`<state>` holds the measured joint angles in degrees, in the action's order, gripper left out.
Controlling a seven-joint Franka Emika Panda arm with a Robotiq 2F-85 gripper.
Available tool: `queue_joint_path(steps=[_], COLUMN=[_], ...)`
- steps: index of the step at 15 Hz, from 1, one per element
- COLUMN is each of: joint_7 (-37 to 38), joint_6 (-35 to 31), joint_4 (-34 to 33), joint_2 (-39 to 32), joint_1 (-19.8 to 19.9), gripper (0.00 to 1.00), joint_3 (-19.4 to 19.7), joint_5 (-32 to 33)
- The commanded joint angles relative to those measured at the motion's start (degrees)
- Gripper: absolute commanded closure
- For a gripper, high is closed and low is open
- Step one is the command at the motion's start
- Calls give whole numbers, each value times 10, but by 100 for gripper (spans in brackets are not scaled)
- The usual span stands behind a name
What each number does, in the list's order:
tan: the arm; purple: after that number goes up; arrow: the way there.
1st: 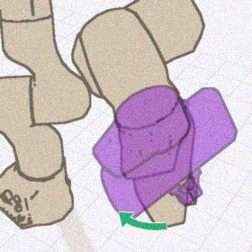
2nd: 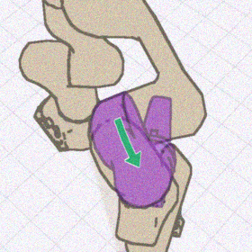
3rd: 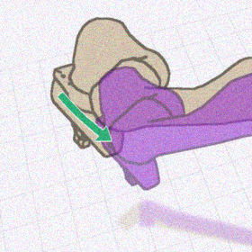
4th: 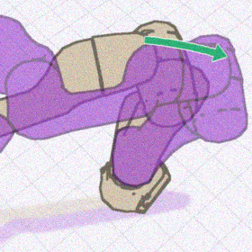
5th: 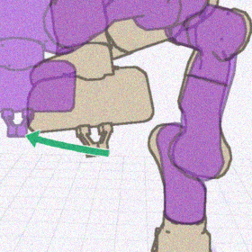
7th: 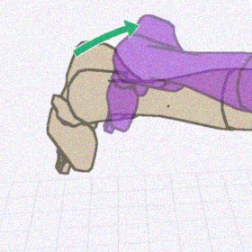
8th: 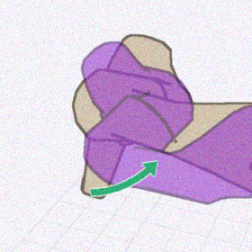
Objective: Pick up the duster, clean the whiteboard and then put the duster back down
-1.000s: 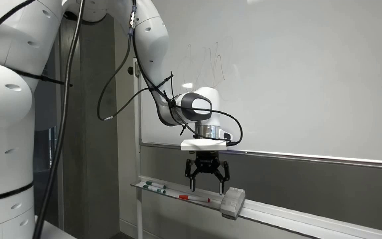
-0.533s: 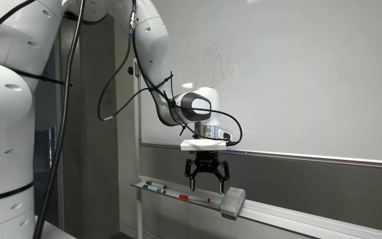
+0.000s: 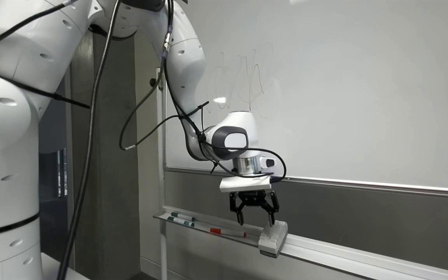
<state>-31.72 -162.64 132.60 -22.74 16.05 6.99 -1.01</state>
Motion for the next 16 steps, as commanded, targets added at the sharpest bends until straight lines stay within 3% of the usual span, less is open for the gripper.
queue_joint_path(steps=[1,6,16], joint_7=[16,32,50], joint_6=[-19,-12,-7], joint_4=[-47,-100,-146], joint_2=[-54,-94,-135], joint_1=[69,132,110], gripper=[0,0,0], joint_3=[-52,-100,-85], joint_5=[-48,-95,-54])
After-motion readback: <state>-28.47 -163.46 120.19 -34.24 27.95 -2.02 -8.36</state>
